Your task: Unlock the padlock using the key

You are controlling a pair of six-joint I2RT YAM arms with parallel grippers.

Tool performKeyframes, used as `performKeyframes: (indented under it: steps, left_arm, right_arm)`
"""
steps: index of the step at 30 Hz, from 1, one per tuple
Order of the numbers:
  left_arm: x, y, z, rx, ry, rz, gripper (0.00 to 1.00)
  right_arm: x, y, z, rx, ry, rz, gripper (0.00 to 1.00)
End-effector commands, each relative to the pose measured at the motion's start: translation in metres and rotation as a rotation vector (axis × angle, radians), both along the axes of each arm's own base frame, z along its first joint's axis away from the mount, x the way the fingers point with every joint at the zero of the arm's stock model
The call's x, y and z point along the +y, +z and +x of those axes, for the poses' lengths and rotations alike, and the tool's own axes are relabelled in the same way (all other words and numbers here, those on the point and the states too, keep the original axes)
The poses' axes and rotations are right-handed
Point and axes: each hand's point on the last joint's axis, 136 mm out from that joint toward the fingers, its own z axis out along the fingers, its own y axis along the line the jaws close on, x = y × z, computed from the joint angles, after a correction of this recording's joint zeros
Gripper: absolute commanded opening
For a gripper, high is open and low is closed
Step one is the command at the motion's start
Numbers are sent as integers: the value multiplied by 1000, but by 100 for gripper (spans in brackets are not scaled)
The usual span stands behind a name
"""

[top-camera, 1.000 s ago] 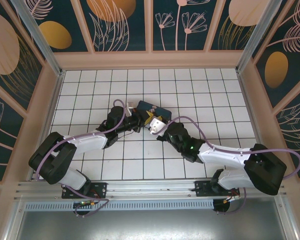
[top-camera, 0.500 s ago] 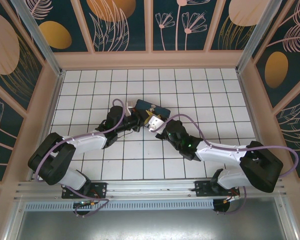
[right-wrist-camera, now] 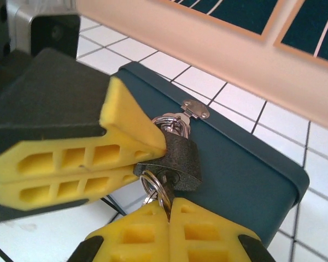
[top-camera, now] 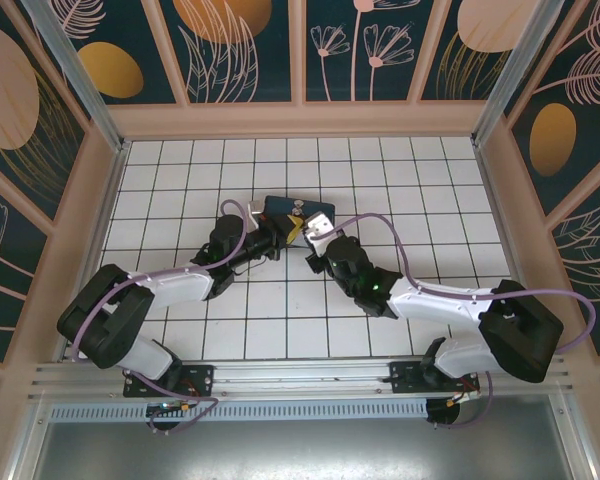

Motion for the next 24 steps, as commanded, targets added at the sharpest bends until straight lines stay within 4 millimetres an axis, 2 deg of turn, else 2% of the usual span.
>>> performKeyframes:
  steps: [1, 4, 12, 17, 20, 24]
  left_arm:
    - [-4, 33, -2, -90, -19, -80, 0]
    - [0, 31, -1, -96, 3, -51, 0]
    - [0, 30, 4, -107, 21, -32, 0]
    - [5, 25, 2, -101, 34, -15, 0]
    - [10, 23, 1, -102, 51, 3, 0]
    - [16, 23, 3, -112, 65, 34, 0]
  right_arm:
    - [4, 27, 5, 56, -67, 307, 1]
    - [3, 28, 3, 167, -70, 475, 0]
    - [7, 27, -9, 595, -24, 1155, 0]
    - [14, 38, -17, 714, 40, 1408, 1]
    - [15, 28, -17, 743, 6, 1387, 3]
    - [8, -5, -22, 784, -112, 1191, 16]
